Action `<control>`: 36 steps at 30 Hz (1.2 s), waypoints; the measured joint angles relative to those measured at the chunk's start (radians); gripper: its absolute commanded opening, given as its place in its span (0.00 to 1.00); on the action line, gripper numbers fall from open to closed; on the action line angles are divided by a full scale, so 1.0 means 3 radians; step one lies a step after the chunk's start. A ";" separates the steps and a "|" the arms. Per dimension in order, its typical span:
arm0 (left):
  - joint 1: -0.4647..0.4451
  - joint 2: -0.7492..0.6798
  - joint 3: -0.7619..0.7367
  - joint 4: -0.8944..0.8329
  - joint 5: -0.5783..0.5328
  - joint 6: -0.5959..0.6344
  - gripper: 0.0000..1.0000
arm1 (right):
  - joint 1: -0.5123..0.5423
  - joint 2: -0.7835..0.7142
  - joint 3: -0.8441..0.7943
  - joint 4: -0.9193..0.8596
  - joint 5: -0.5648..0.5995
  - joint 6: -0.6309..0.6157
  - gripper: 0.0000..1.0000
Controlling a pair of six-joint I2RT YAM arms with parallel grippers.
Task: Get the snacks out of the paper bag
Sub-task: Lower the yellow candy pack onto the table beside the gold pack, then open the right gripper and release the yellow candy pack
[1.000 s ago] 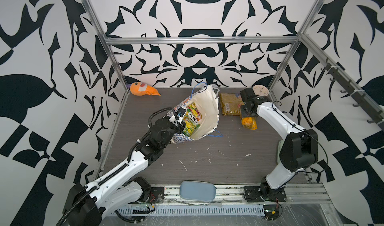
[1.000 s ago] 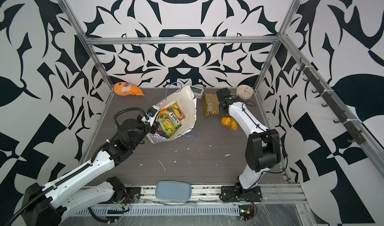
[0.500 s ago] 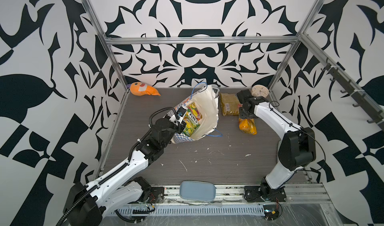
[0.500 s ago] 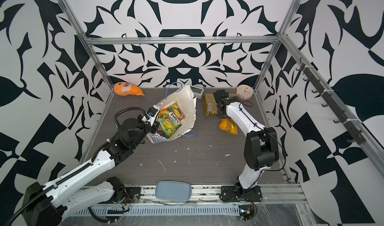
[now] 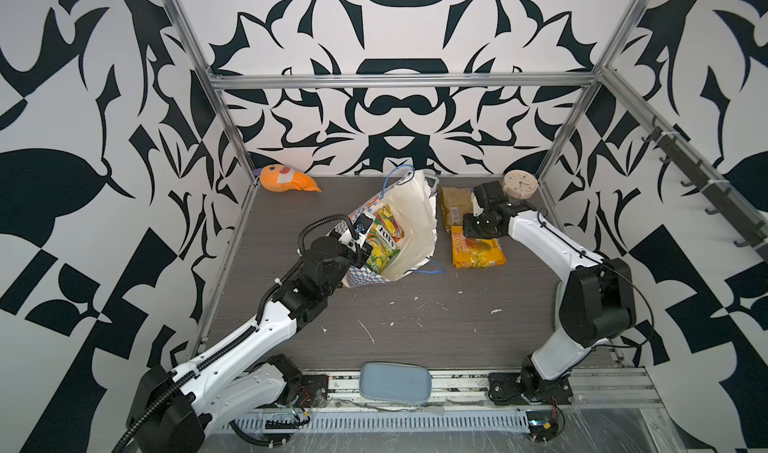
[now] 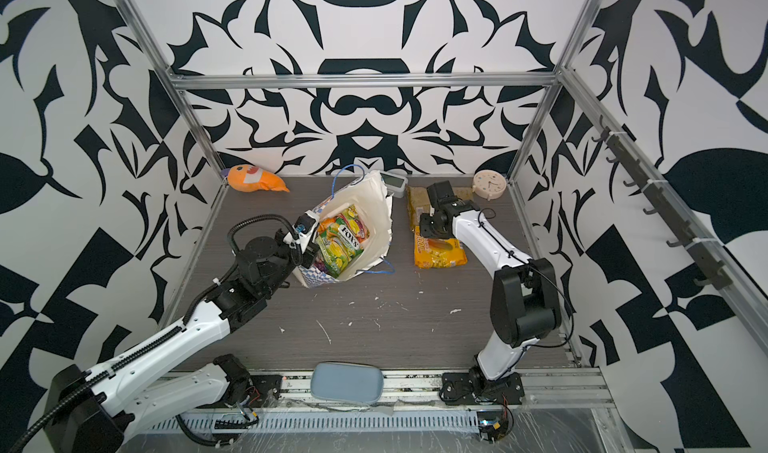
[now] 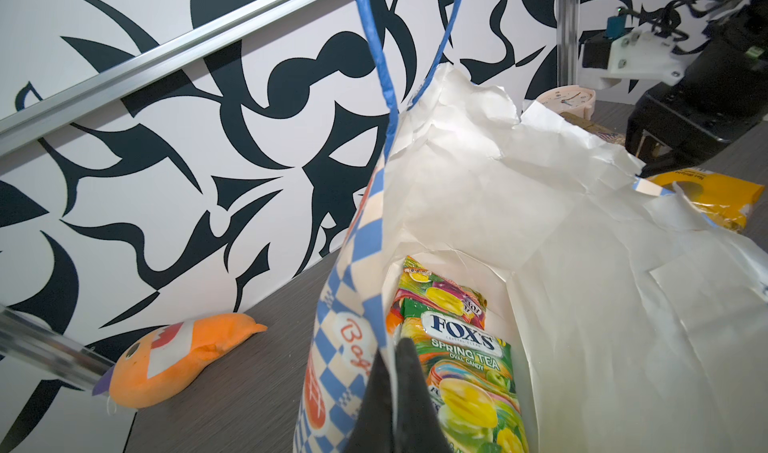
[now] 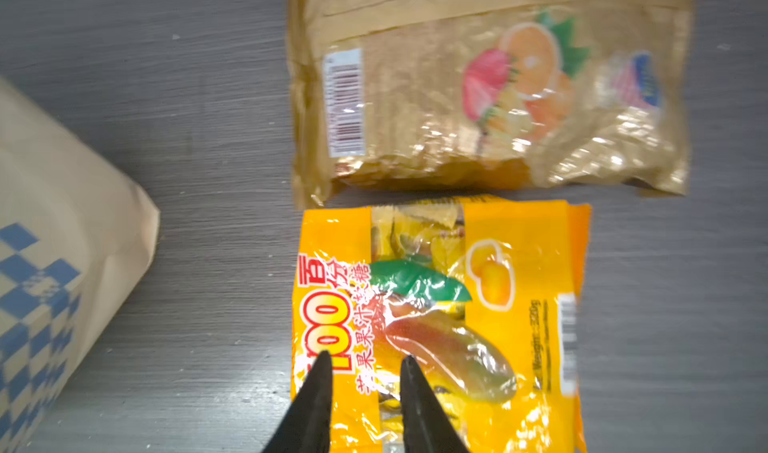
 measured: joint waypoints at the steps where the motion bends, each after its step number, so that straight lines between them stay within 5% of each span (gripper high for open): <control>1: 0.0000 0.0000 0.0000 0.0000 0.0000 0.0000 0.00 | 0.0000 0.0009 -0.0029 0.0048 -0.0057 0.0008 0.26; 13: 0.0000 -0.0018 0.0000 -0.0010 -0.0011 -0.0004 0.00 | -0.0122 0.0354 -0.0313 0.0308 0.0003 0.0144 0.22; 28: -0.0001 -0.0024 0.0000 -0.0024 -0.0013 -0.0010 0.00 | -0.0086 0.0214 -0.0300 0.0289 0.0051 0.0144 0.36; 36: -0.0001 -0.0005 0.0000 -0.0009 -0.0011 -0.0009 0.00 | 0.0375 0.0210 -0.0010 0.0193 0.0239 0.0113 0.48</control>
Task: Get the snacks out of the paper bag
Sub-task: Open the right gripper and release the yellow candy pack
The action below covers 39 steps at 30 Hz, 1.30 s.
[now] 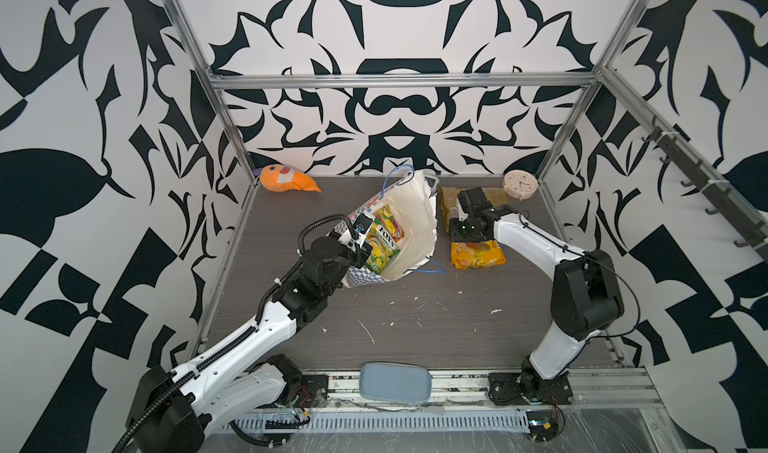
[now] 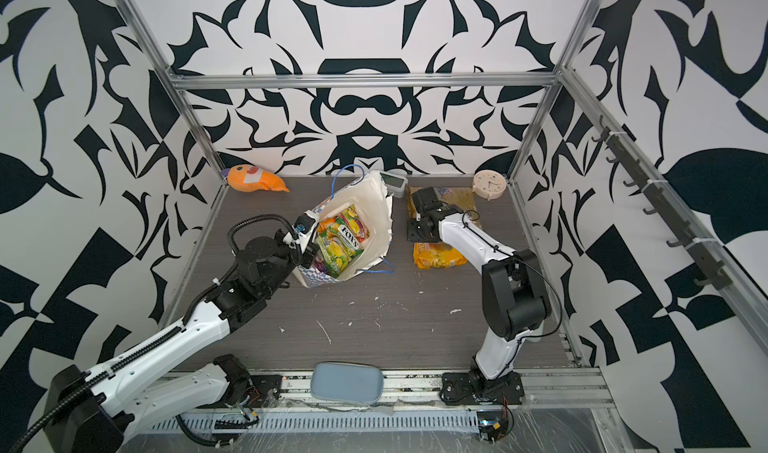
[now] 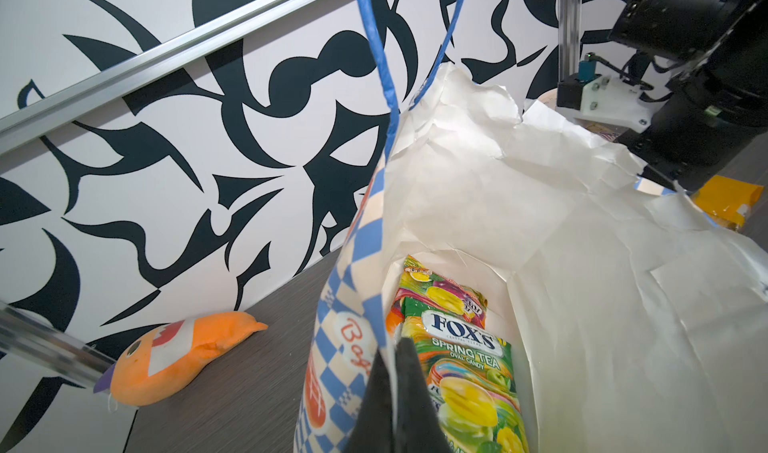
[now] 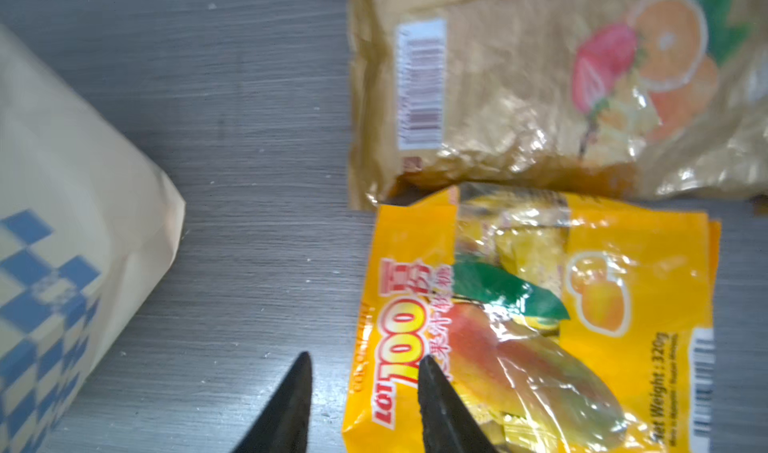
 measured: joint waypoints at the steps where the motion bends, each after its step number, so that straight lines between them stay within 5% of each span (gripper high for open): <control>1: 0.0001 0.0000 0.0000 0.0000 0.0000 -0.0001 0.00 | 0.0048 0.0027 0.0039 -0.0036 0.0056 -0.0001 0.48; 17: 0.0000 -0.0004 0.0000 -0.0003 0.0004 0.0003 0.00 | 0.0437 0.0863 0.0467 -0.0614 0.1489 0.0020 0.37; 29: 0.0000 -0.0017 0.0000 -0.0017 0.0003 0.0024 0.00 | 0.0282 0.0676 0.0148 -0.0504 0.1799 -0.0170 0.29; 39: 0.0000 -0.0017 0.0000 -0.0020 0.0004 0.0027 0.00 | -0.0215 0.0504 -0.0184 -0.0299 0.1794 -0.0243 0.29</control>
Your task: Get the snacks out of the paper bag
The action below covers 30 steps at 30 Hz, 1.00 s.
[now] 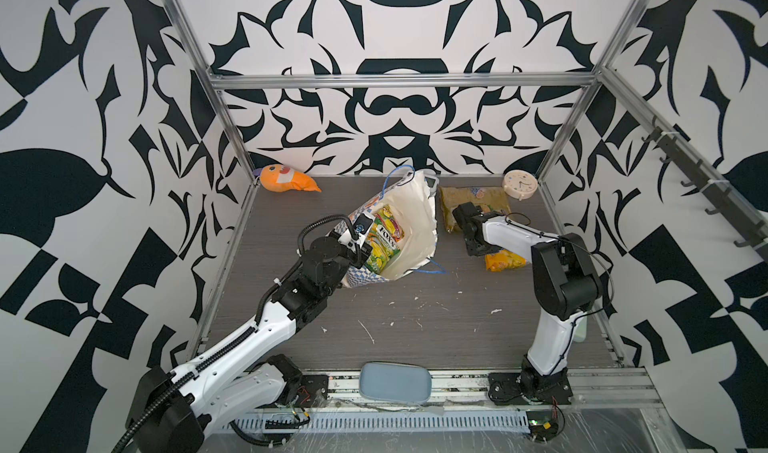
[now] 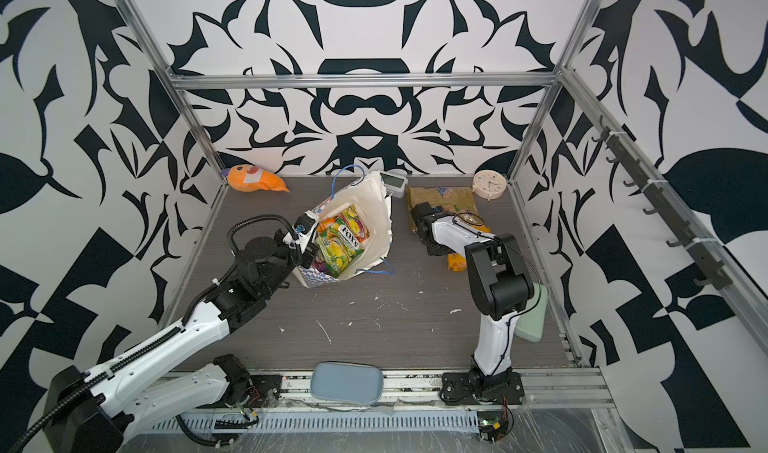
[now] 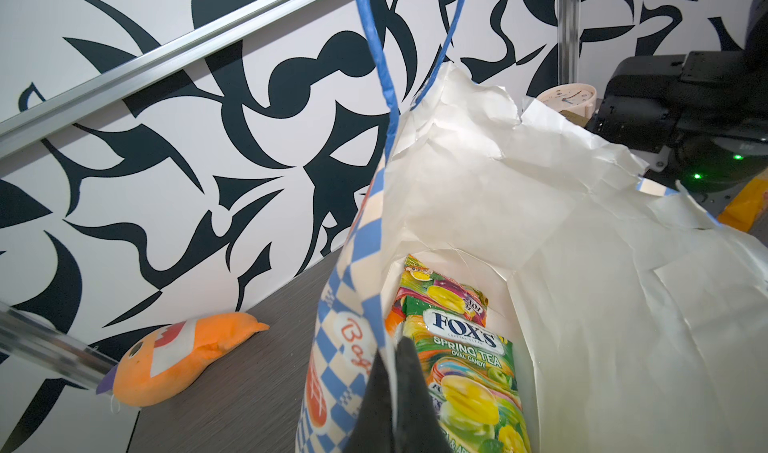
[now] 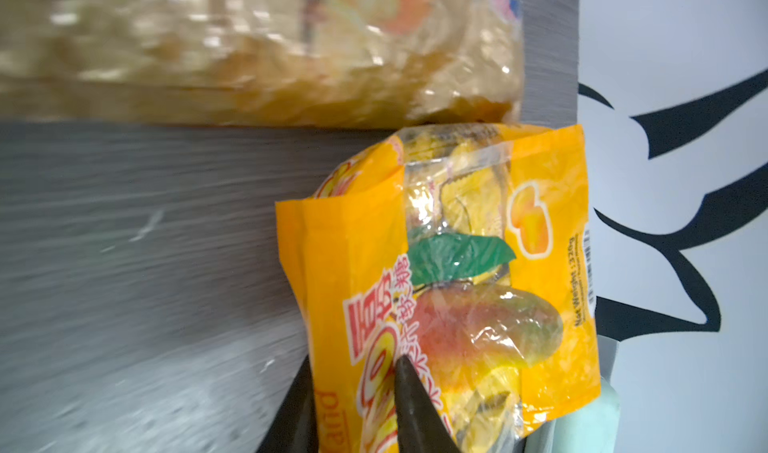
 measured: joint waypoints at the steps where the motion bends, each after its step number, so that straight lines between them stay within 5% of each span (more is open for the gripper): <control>1: 0.0000 0.0000 0.0000 0.0000 0.0001 0.0000 0.00 | -0.0042 0.0000 -0.0004 0.0023 -0.0001 -0.0001 0.29; 13: 0.0000 -0.0022 0.0000 -0.0032 0.0010 -0.0005 0.00 | -0.0237 0.0006 0.0010 0.0142 -0.0008 -0.0057 0.28; 23: 0.0000 -0.0028 0.0000 -0.0042 0.0010 -0.0004 0.00 | -0.0237 -0.0395 -0.0003 0.0100 -0.0216 -0.0181 0.54; 25: 0.0000 -0.0028 0.0000 -0.0041 0.0010 -0.0004 0.00 | -0.0237 -0.0660 -0.0013 0.0102 -0.0281 -0.0134 0.69; 26: 0.0000 -0.0027 0.0000 -0.0041 0.0010 -0.0004 0.00 | -0.0237 -0.0813 -0.0037 0.0112 -0.0305 -0.0092 0.91; 27: 0.0000 -0.0027 0.0000 -0.0041 0.0010 -0.0004 0.00 | -0.0238 -0.0963 -0.0075 0.0123 -0.0323 -0.0032 1.00; 30: 0.0000 -0.0020 0.0000 -0.0032 0.0011 -0.0003 0.00 | -0.0272 -0.1306 -0.0261 0.0140 -0.0423 0.0150 1.00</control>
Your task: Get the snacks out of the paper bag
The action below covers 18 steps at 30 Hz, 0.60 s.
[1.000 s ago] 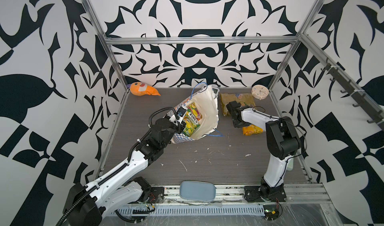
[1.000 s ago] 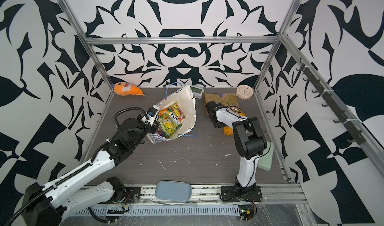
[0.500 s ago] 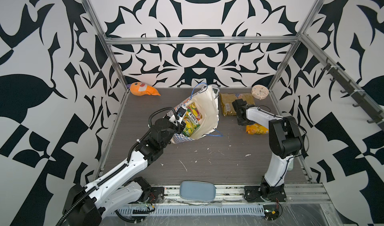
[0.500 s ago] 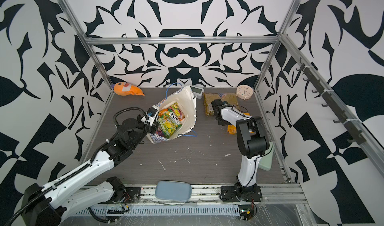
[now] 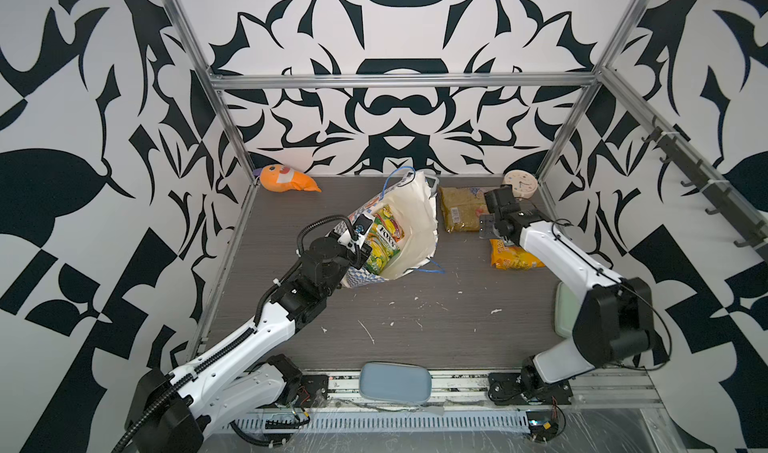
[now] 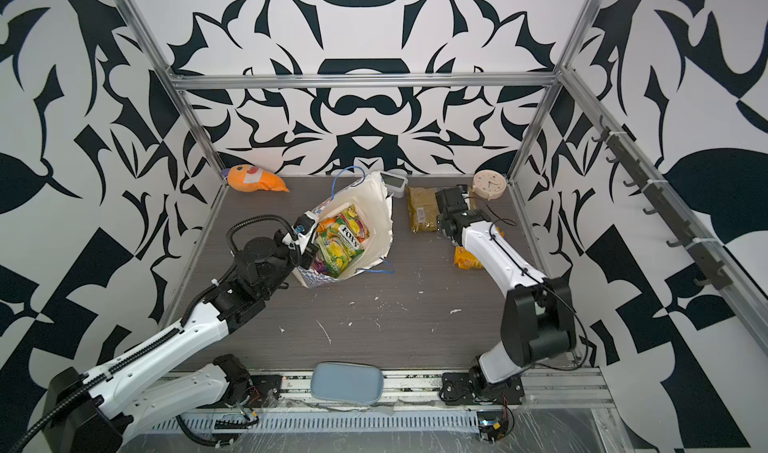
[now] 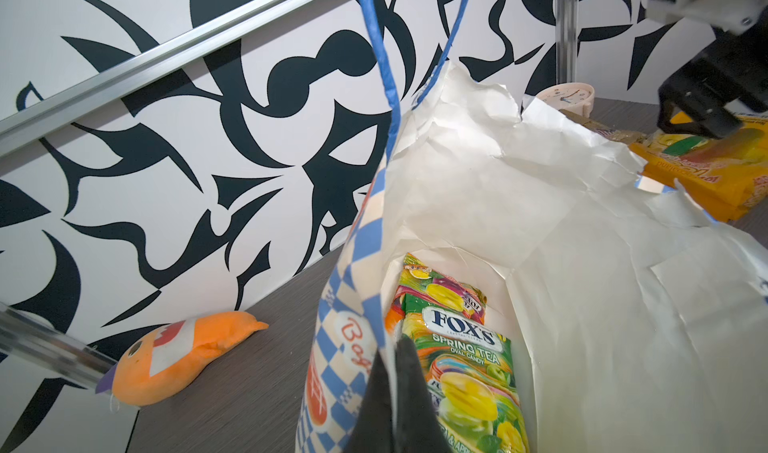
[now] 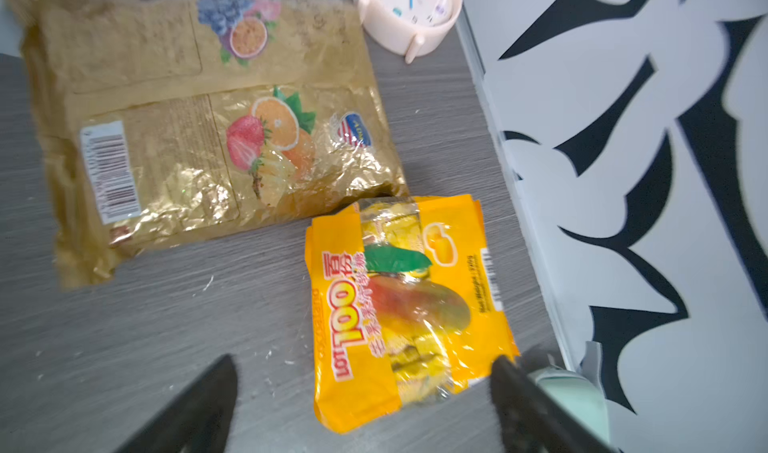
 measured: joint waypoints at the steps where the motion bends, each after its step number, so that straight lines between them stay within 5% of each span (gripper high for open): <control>1: 0.0000 0.0005 0.0000 0.0004 0.0000 0.0001 0.00 | -0.0034 -0.0058 -0.0070 0.0003 -0.0065 0.0070 1.00; 8: 0.0000 0.0015 0.0000 0.0013 0.0001 0.0004 0.00 | -0.0673 -0.0216 -0.0908 0.0244 -0.0930 0.0529 1.00; 18: 0.0000 0.0011 0.0000 0.0011 0.0011 0.0004 0.00 | -0.0675 0.0146 -0.0894 0.0484 -0.1292 0.0649 0.99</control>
